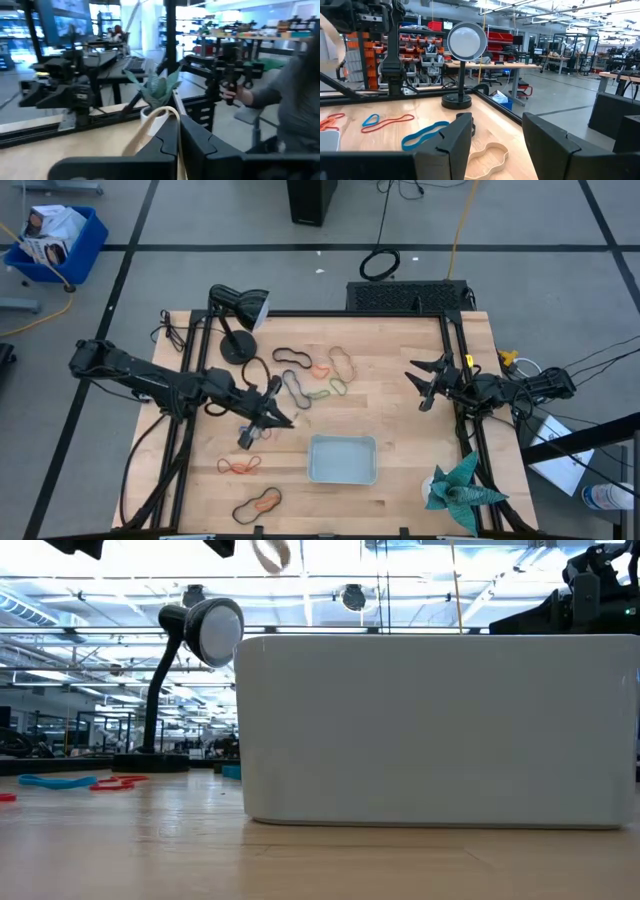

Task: Pick and place rubber bands into bin
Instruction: Put the bottom brown rubber band into the gray bin

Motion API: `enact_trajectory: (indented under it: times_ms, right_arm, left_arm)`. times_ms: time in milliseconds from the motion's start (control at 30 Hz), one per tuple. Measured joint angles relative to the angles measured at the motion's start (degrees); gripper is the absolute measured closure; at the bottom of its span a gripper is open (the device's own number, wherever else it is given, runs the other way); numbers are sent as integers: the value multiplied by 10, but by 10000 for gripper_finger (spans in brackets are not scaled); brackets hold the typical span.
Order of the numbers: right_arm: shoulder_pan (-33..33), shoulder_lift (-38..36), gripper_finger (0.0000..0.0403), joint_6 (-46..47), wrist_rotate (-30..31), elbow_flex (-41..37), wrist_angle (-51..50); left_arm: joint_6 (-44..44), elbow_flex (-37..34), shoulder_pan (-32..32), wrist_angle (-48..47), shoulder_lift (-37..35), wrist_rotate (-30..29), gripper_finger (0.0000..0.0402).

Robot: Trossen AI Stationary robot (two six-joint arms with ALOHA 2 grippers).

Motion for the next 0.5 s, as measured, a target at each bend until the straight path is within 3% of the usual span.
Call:
enact_trajectory:
  times_ms: [233, 500]
  right_arm:
    - [0, 0, 234, 0, 0, 0, 2]
    - [0, 0, 234, 13, 0, 0, 4]
  left_arm:
    - [-1, 45, 0, -55, 40, -16, 394]
    - [43, 237, -12, -341, 146, -66, 396]
